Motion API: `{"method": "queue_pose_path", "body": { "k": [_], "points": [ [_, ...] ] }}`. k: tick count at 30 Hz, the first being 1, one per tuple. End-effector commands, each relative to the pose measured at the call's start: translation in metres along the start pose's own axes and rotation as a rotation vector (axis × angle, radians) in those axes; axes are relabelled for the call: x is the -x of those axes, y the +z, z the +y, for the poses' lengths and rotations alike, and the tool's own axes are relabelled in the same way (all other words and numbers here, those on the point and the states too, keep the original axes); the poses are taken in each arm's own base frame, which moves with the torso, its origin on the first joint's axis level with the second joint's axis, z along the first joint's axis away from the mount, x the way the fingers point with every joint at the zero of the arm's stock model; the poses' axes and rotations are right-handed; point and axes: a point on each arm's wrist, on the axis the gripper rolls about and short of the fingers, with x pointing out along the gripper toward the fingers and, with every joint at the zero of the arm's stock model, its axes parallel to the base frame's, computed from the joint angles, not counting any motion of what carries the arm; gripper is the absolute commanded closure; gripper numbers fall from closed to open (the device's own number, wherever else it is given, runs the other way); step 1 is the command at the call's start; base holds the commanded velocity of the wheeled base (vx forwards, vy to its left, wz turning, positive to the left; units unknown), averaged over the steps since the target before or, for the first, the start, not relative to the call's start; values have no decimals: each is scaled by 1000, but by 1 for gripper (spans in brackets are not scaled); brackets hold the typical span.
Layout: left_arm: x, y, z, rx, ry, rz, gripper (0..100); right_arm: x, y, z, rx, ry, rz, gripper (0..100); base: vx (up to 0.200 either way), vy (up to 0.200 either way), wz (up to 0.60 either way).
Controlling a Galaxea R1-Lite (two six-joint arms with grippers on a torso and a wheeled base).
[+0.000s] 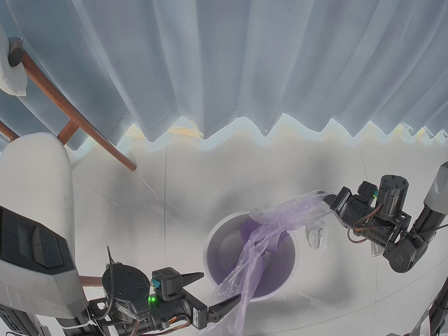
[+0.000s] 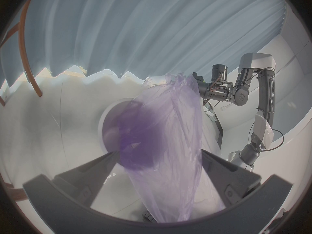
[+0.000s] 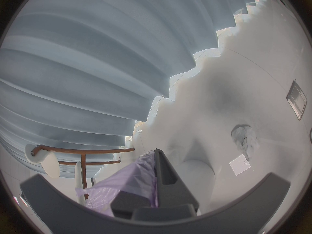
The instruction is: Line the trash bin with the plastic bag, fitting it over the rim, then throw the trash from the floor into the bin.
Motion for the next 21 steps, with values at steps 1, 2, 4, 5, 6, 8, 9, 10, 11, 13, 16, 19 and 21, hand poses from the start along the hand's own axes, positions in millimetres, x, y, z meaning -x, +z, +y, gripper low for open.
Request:
{"method": "queue_pose_path", "body": {
  "k": [1, 2, 4, 5, 6, 8, 9, 10, 11, 13, 16, 19, 21],
  "points": [
    [-6, -2, 1, 3, 4, 9, 100, 0, 0, 1, 1, 4, 0, 100, 0, 0, 0],
    [-6, -2, 1, 3, 4, 9, 100, 0, 0, 1, 1, 4, 0, 100, 0, 0, 0],
    [-10, 2, 3, 9, 11, -14, 100, 1, 0, 1, 1, 4, 0, 100, 0, 0, 0],
    [-11, 4, 5, 12, 14, -23, 100, 1, 0, 2, 2, 7, 2, 100, 0, 0, 0],
    [-14, 9, 7, 15, 16, -46, 100, 1, 0, 2, 2, 7, 2, 100, 0, 0, 0],
    [-18, 17, 8, 17, 11, -88, 100, 1, 0, 1, 1, 6, 3, 100, 0, 0, 0],
    [-20, 22, 8, 18, -2, -105, 100, 1, 0, 2, 2, 7, 2, 100, 0, 0, 0],
    [-20, 24, 7, 22, -24, -113, 100, 2, 1, 3, 3, 11, 0, 100, 0, 0, 0],
    [-19, 27, 6, 24, -43, -118, 100, 3, 2, 4, 4, 16, -4, 100, 0, 0, 0],
    [-14, 31, 4, 25, -71, -130, 100, 7, 5, 9, 4, 35, -9, 100, 0, 0, 0],
    [-14, 35, 3, 24, -74, -149, 100, 16, 8, 15, 5, 74, 7, 100, 0, 0, 0],
    [-16, 41, 12, 28, -47, -175, 100, 26, 10, 20, -2, 121, 40, 100, 0, 0, 0],
    [-18, 46, 15, 35, -37, -198, 100, 31, 7, 19, -7, 131, 78, 100, 0, 0, 0]
  ]
}}
